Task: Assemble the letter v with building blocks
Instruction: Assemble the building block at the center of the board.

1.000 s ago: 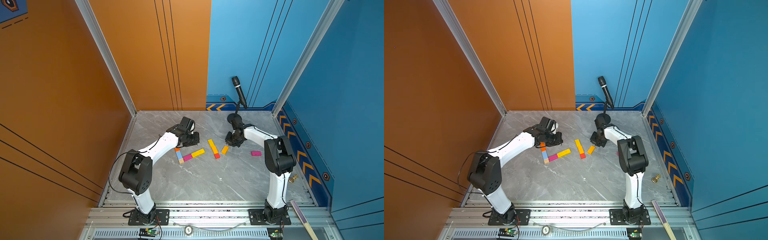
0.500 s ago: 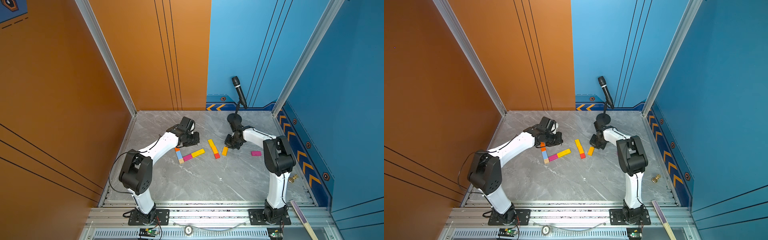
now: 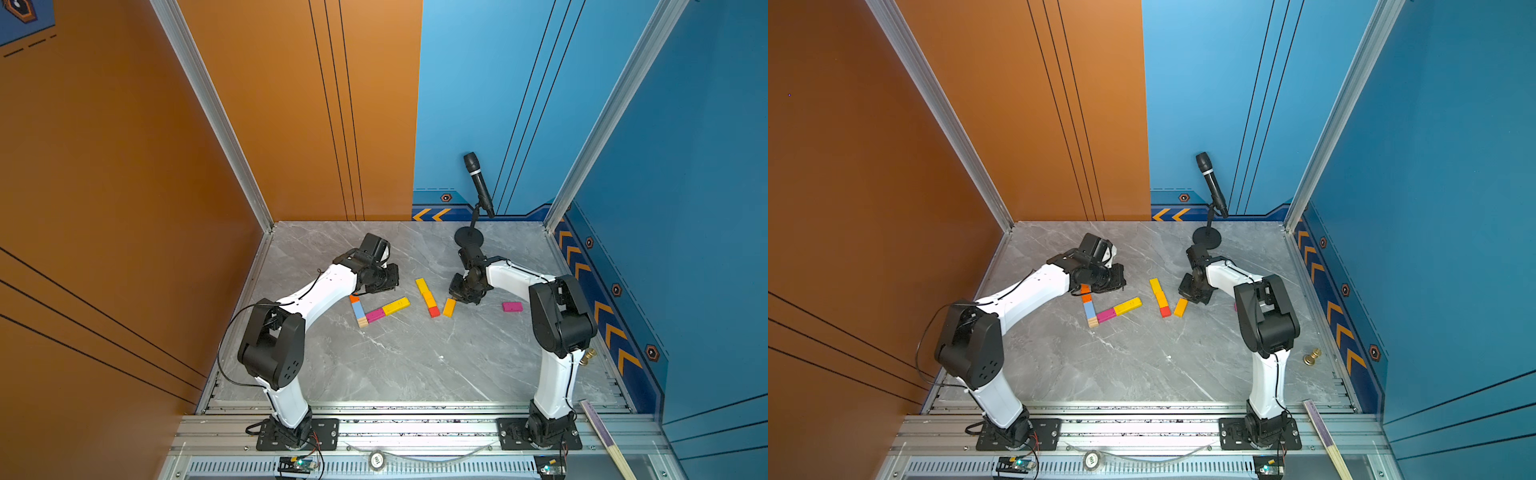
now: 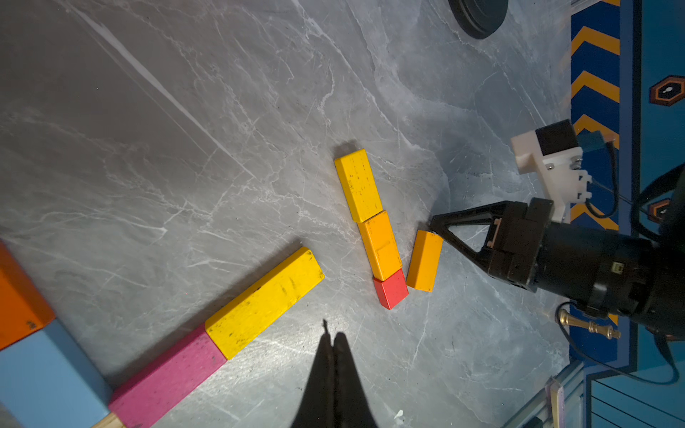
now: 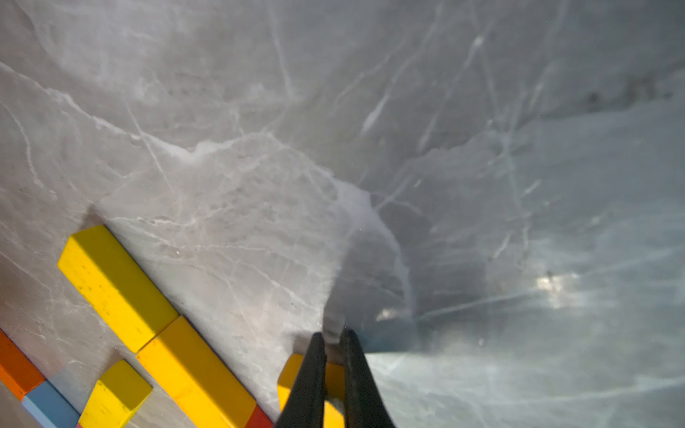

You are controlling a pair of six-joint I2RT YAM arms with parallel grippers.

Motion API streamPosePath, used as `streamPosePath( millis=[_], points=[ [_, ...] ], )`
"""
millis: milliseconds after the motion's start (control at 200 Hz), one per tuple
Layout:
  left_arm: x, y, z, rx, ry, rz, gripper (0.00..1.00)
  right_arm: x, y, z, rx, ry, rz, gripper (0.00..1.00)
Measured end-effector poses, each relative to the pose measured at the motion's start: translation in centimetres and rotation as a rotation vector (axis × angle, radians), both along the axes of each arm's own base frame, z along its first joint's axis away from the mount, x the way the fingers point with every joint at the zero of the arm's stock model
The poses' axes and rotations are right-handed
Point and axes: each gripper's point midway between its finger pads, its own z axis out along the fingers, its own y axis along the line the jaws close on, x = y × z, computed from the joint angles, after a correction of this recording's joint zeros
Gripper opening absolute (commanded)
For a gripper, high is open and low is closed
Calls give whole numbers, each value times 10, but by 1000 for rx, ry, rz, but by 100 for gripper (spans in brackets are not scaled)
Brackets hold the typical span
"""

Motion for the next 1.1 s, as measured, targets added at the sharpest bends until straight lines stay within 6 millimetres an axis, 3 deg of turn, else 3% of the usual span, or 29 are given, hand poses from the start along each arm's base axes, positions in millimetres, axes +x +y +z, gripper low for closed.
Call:
streamPosePath(
  millis=[275, 395, 476, 686, 921, 1101],
  points=[
    [0, 0, 0, 0, 0, 0, 2, -23, -18, 21, -48, -38, -38, 24],
    [0, 0, 0, 0, 0, 0, 2, -38, -18, 28, -54, -50, -37, 13],
    [0, 0, 0, 0, 1, 0, 2, -52, -13, 26, -55, -33, -34, 0],
    [0, 0, 0, 0, 0, -1, 2, -83, 1, 7, -70, 30, 12, 0],
    [-1, -2, 0, 2, 0, -4, 2, -87, 8, -5, -76, 59, 22, 0],
    [-1, -1, 0, 2, 0, -3, 2, -70, 16, -4, -66, 42, 23, 0]
  ],
)
